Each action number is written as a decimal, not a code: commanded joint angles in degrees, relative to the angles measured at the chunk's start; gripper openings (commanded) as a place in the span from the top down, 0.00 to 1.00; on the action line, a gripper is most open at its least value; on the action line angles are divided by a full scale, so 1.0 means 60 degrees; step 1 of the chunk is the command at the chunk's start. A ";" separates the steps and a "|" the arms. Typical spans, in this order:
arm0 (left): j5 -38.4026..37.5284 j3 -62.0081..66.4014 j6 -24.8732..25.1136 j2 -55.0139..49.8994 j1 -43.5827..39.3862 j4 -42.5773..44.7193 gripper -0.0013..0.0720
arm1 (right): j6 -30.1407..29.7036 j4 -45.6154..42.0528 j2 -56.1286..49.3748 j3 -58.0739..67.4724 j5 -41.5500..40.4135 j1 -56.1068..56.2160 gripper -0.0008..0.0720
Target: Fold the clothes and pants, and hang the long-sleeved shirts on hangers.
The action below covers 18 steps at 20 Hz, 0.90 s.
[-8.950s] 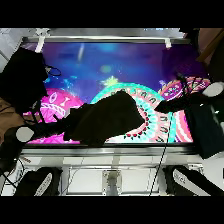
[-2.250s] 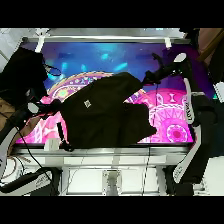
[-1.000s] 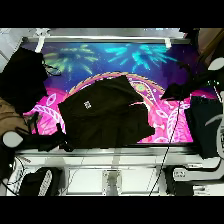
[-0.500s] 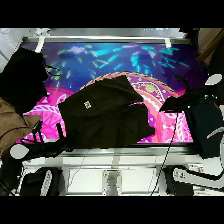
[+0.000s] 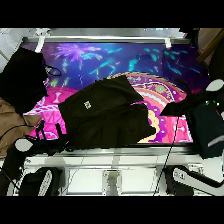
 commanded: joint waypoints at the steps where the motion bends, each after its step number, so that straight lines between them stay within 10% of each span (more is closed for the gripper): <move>1: 0.0040 -0.0004 0.0372 -0.0277 0.0004 -0.0204 0.95 | -0.0470 -0.0113 0.1198 -0.2022 -0.1086 -0.0510 0.44; 6: 0.0029 -0.0004 0.0372 -0.0280 0.0004 -0.0204 0.95 | -0.0335 0.2597 0.1621 -0.4980 -0.2794 -0.0860 0.26; 13: 0.0025 -0.0004 0.0372 -0.0280 0.0004 -0.0204 0.95 | -0.0397 0.1880 0.1326 -0.5257 -0.3213 -0.0805 0.27; 16: 0.0025 -0.0004 0.0372 -0.0280 0.0004 -0.0204 0.95 | -0.0637 0.1759 0.1326 -0.5257 -0.3089 -0.0805 0.46; 18: 0.0029 -0.0004 0.0372 -0.0280 0.0004 -0.0204 0.95 | -0.0907 0.1676 0.1326 -0.5257 -0.2943 -0.0805 0.92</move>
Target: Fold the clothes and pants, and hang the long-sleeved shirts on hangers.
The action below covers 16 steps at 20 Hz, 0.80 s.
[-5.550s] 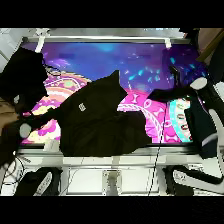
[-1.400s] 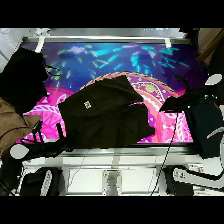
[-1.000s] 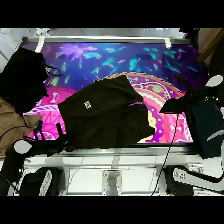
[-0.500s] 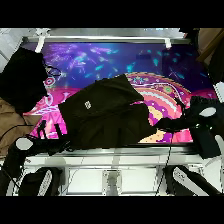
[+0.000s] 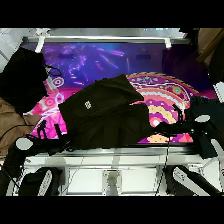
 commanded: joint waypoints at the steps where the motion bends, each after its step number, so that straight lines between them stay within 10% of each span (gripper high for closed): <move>1: 0.0007 -0.0004 0.0004 -0.0004 0.0004 0.0004 0.95 | -0.0397 -0.0142 0.0000 -0.0029 0.0135 -0.0004 0.99; 8: -0.0004 0.1410 0.0004 0.1377 0.0011 0.0066 0.95 | -0.0459 0.0160 0.0022 0.1632 0.2018 -0.0004 0.99; 16: 0.2779 0.3020 -0.0364 0.0423 0.0022 0.0648 0.96 | 0.0608 0.1468 -0.1213 0.6313 -0.2131 0.2575 0.99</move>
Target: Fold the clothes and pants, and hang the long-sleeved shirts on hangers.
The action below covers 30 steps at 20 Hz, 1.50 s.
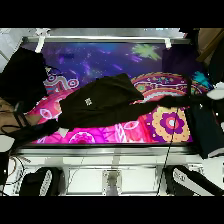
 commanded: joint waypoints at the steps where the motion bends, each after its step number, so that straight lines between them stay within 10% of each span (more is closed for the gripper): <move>1: 0.2269 0.0364 -0.0222 -0.1035 0.0011 0.0109 0.96 | 0.0922 -0.0055 -0.1239 0.2189 -0.2379 0.1337 0.99; 14: 0.6947 0.2532 -0.0076 -0.7155 -0.0565 0.0025 0.94 | 0.2146 0.0036 -0.8411 0.7559 -0.7187 0.4044 0.99; 16: 0.8058 0.2561 -0.0069 -0.7351 -0.0739 -0.0182 0.28 | 0.2579 0.0051 -0.8899 0.7843 -0.7592 0.4186 0.99; 17: 0.8480 0.2597 -0.0076 -0.7344 -0.0776 -0.0259 0.19 | 0.2656 0.0047 -0.9052 0.7919 -0.7668 0.4189 0.99; 25: 0.8582 0.3479 -0.0069 -0.7023 -0.0769 -0.0248 0.18 | 0.2787 0.0040 -0.8958 0.8466 -0.6131 0.3497 0.99; 26: 0.8400 0.3490 -0.0066 -0.6889 -0.0798 -0.0248 0.18 | 0.2769 -0.0055 -0.8958 0.8725 -0.5461 0.3300 0.92; 28: 0.8051 0.3493 0.0525 -0.6451 -0.0841 -0.0240 0.18 | 0.2805 -0.0357 -0.8958 0.9315 -0.4054 0.2820 0.29; 30: 0.7828 0.3501 0.2062 -0.5963 -0.0984 -0.0244 0.18 | 0.3384 -0.0430 -0.8961 0.9712 -0.2339 0.2200 0.28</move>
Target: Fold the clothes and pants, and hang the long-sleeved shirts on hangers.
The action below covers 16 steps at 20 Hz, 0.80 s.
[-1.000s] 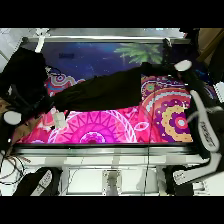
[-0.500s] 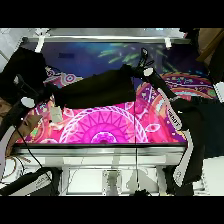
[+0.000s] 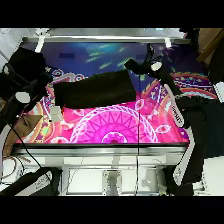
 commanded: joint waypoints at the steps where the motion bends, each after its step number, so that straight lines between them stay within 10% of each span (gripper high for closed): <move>1: -0.0597 0.0058 0.2623 0.0769 -0.0277 0.0000 0.18 | 0.0586 -0.0284 -0.0018 0.0594 0.3191 -0.0991 0.28; 4: -0.1810 0.0058 0.4524 0.1249 -0.0783 -0.0004 0.18 | 0.0586 -0.0335 -0.0266 0.0586 0.5136 -0.1647 0.26; 16: -0.2277 0.0058 0.4608 0.1249 -0.1585 0.0000 0.18 | 0.0270 -0.0160 -0.1745 0.0597 0.5413 -0.1096 0.20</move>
